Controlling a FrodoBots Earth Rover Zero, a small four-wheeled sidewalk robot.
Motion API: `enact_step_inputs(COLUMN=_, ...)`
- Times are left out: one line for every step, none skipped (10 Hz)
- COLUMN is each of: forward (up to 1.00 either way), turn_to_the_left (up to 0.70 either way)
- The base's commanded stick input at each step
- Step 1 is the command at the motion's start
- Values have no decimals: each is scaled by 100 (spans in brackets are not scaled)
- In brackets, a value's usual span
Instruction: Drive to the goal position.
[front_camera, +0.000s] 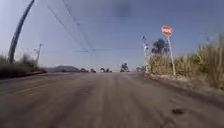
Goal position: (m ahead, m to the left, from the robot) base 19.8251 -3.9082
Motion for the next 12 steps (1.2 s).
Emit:
enact_step_inputs(forward=100, turn_to_the_left=0)
enact_step_inputs(forward=100, turn_to_the_left=0)
enact_step_inputs(forward=100, turn_to_the_left=0)
enact_step_inputs(forward=100, turn_to_the_left=0)
enact_step_inputs(forward=100, turn_to_the_left=0)
enact_step_inputs(forward=100, turn_to_the_left=0)
enact_step_inputs(forward=100, turn_to_the_left=0)
enact_step_inputs(forward=100, turn_to_the_left=0)
enact_step_inputs(forward=100, turn_to_the_left=0)
enact_step_inputs(forward=100, turn_to_the_left=0)
enact_step_inputs(forward=100, turn_to_the_left=0)
enact_step_inputs(forward=100, turn_to_the_left=0)
